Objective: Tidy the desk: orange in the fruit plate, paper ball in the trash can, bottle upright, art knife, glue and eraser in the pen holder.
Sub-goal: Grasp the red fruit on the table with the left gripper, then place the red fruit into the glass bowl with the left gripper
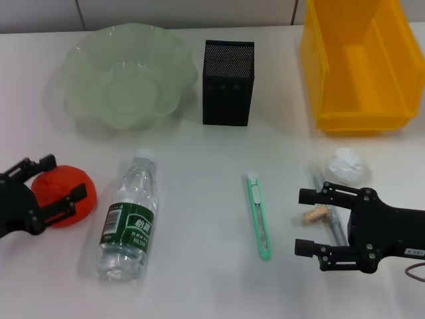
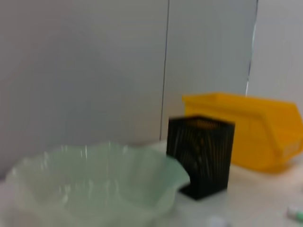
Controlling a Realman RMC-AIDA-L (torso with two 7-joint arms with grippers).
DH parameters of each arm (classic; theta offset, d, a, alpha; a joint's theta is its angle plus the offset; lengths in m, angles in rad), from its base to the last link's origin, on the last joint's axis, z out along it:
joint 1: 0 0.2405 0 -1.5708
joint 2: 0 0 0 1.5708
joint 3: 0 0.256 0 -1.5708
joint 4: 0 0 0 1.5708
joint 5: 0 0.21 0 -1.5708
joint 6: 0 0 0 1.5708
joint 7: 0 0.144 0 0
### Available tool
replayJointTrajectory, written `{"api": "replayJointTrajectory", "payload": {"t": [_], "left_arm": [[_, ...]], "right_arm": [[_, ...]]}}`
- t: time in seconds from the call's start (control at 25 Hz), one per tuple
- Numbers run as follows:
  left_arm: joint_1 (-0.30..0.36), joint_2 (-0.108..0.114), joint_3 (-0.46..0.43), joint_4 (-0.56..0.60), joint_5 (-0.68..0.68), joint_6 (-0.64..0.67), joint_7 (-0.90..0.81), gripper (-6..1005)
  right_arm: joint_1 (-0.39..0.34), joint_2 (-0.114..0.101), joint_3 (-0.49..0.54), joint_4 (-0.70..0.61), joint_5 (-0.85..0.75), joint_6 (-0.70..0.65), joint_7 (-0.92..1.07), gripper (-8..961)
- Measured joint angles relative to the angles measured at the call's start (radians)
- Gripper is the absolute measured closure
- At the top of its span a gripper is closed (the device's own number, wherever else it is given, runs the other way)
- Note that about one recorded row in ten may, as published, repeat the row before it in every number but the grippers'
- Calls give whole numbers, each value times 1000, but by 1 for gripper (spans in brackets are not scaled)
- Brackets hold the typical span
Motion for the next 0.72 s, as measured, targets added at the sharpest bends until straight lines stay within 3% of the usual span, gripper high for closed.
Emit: {"api": "replayJointTrajectory", "payload": {"t": [0.24,0.52,0.72], "left_arm": [[-4,3,-4,-15,19,-80,-4,203],[-14,3,-3,-12,15,-84,-4,469],[-30,0,-11,11,-15,-5,-10,642]], "right_arm": [[2,1,0,0,2,0,0,125],[-2,1,0,0,20,0,6,125],[-12,1,11,1,29,-7,8,126]]}}
